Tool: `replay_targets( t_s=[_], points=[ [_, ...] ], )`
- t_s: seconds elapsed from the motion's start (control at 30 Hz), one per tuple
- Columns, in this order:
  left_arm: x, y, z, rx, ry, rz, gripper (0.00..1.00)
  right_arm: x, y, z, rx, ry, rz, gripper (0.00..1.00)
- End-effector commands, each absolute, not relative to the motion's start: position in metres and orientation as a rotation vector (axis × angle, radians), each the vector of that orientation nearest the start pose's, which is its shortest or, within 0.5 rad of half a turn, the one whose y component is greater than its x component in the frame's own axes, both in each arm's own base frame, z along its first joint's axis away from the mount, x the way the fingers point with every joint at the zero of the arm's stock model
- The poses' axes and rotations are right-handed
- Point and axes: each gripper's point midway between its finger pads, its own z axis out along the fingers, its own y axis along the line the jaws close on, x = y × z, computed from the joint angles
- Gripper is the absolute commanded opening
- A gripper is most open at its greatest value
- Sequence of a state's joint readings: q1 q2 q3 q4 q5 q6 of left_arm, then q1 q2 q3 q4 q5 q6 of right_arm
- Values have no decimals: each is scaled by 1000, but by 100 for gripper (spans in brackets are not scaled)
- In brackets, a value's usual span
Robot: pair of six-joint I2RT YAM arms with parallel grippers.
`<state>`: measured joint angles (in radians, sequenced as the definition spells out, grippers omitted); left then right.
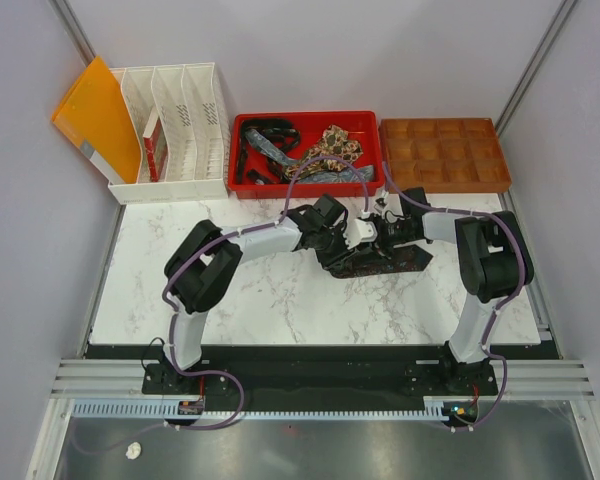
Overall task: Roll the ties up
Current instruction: Roll the tie at the center of the board.
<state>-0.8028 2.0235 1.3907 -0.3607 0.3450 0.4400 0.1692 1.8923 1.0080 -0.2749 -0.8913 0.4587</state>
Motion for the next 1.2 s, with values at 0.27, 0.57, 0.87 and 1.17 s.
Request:
replay_targets(
  t_s=[0.27,0.57,0.87,1.17],
  points=[
    [273,-339,-16,1750,2176,-523,36,306,214,36,78,2691,1468,25],
    [273,-340,-17,1750,2179,-528,37,302,217,49,90,2663,1586,53],
    [274,-342,-16,1744,2178,-537,38,302,225,58,101,2613,1693,46],
    [277,-343,-12,1733,2171,-531,40,302,214,38,50,2693,1549,0]
  ],
)
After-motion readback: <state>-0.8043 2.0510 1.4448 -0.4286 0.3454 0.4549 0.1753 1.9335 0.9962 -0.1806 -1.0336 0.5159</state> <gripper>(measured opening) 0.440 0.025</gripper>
